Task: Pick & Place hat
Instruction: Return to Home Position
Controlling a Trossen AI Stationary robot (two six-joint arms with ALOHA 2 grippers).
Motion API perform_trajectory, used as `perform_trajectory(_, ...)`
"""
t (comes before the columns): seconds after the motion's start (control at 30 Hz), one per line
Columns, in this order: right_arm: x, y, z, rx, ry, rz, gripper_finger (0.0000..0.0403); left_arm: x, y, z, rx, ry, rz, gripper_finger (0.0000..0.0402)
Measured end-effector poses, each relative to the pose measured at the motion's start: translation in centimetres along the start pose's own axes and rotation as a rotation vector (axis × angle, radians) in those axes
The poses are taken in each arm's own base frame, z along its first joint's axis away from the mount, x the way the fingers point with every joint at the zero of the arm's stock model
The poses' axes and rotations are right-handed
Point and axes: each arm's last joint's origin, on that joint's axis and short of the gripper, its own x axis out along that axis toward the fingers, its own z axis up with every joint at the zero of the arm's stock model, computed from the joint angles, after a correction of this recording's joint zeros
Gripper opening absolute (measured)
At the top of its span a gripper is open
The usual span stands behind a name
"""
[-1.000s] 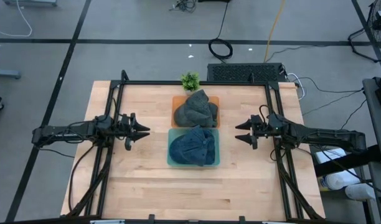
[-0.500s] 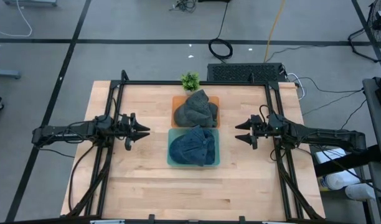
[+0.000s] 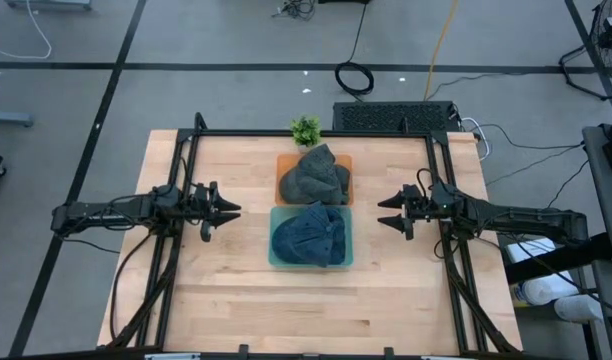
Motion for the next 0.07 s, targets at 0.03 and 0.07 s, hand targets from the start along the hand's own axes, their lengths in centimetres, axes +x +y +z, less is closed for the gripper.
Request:
perform_trajectory(0.03, 0.00, 0.00, 0.00, 0.000, 0.000, 0.000, 0.0293, 0.00, 0.00, 0.00, 0.000, 0.000, 0.000, 0.0120)
perform_trajectory(0.07, 0.00, 0.00, 0.00, 0.000, 0.000, 0.000, 0.0293, 0.00, 0.00, 0.00, 0.000, 0.000, 0.000, 0.0120)
